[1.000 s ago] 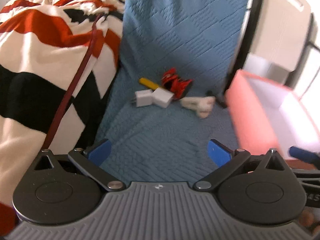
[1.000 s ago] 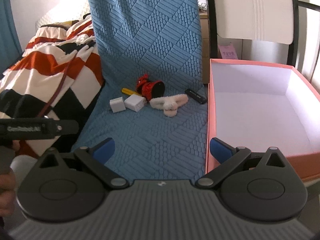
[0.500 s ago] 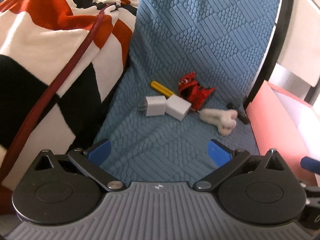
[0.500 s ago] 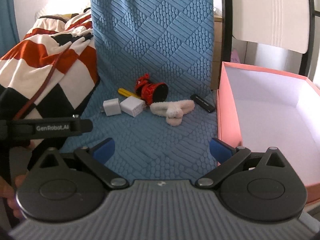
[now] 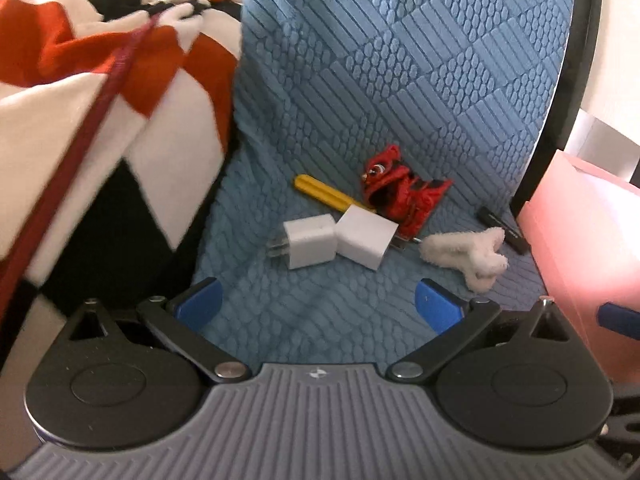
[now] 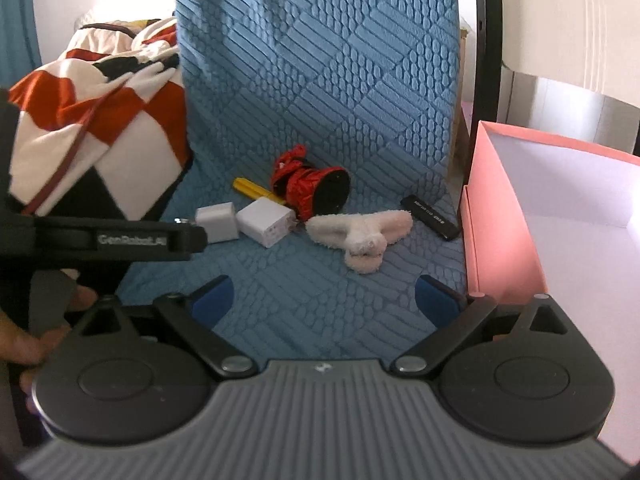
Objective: Organize rigid objects
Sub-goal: 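Grasp the white fluffy toy with the right gripper while the left grasps the white charger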
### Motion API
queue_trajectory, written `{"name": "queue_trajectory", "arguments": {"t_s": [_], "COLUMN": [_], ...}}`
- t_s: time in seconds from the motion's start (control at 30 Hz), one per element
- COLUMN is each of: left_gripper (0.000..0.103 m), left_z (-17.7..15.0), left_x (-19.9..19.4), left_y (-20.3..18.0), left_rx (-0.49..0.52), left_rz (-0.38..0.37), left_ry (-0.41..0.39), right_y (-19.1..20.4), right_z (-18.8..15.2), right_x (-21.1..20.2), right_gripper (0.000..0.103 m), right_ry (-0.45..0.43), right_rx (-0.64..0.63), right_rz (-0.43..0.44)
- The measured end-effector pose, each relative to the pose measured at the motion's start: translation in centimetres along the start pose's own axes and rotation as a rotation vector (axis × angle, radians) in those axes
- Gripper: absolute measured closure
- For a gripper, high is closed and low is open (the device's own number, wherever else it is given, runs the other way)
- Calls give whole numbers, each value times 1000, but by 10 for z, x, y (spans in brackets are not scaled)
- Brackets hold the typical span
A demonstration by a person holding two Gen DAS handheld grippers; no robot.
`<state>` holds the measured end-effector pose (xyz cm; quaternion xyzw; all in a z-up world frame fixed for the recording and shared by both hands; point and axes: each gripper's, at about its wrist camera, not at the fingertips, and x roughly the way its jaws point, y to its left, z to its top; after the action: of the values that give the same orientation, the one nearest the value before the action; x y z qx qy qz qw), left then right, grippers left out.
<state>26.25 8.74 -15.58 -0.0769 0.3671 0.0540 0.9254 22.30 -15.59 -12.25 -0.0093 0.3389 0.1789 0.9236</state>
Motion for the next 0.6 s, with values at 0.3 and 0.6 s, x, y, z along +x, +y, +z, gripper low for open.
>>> {"name": "queue_trajectory", "arguments": {"t_s": [0.3, 0.6], "left_gripper": [6, 32], "left_z": [22, 37], "left_x": [32, 69], "left_y": [-10, -12], "left_rx": [20, -32], "left_rz": [18, 22], "left_ry": [-32, -5], "right_y": [-4, -7], "right_z": [13, 27], "right_x": [44, 82], "right_gripper": [42, 43], "right_ry": [8, 38], "right_rx": [-25, -84], "right_rz": [-13, -52]}}
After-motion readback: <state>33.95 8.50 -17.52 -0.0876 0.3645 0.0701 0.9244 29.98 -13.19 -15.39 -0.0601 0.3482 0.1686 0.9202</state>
